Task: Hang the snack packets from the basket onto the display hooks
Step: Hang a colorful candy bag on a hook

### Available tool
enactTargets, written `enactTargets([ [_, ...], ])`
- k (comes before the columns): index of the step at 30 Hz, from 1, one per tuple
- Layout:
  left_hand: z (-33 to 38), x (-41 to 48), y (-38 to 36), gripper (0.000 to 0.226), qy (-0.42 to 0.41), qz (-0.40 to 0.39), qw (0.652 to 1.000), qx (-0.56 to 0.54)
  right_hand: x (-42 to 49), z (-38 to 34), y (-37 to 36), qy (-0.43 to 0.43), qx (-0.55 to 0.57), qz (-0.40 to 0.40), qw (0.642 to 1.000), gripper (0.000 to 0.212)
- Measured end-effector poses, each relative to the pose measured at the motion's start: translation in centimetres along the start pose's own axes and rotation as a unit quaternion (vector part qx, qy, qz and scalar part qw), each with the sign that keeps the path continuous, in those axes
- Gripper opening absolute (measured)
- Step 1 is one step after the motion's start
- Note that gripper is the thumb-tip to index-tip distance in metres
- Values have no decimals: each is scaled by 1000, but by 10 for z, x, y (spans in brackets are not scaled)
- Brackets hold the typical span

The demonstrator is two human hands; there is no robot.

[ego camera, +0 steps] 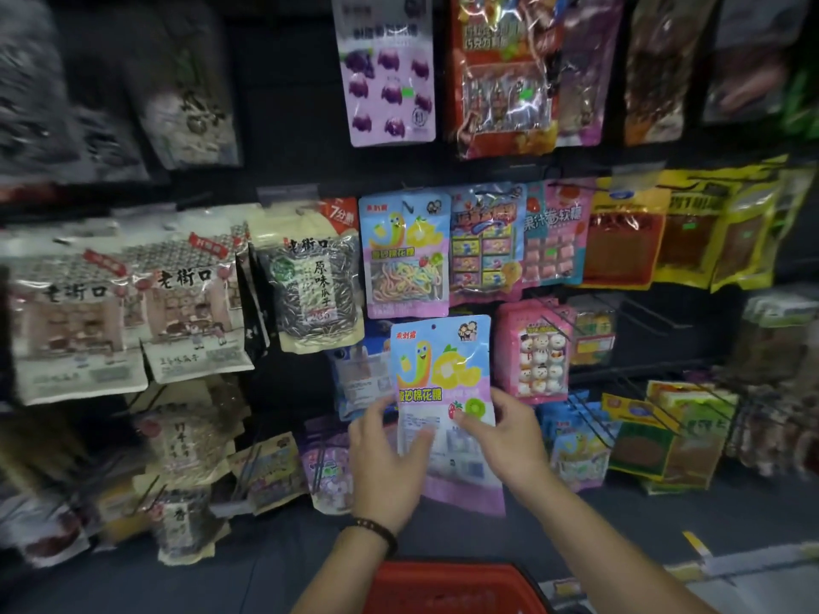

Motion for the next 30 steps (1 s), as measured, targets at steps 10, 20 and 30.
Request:
enactTargets([
  [10,48,34,12,22,-2,1,997,-72,14,-34,-15,101,-158,-214,959,61],
  [20,75,70,50,51,-86,-9,989,-123,78,-85,14,95,-153,-207,962,92],
  [30,101,155,54,74,-215,-62,972,74,139,-130,-12,127,-120,-182,968,92],
])
Point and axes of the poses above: each hand's wrist, its own x-axis towards the middle knuckle, its own y-axis out of the back of the hand, z = x × y, the point moved 3 cm from there along x, towards the middle knuckle, and after that the axes turned 8 degrees about x, right-handed, at the moved point
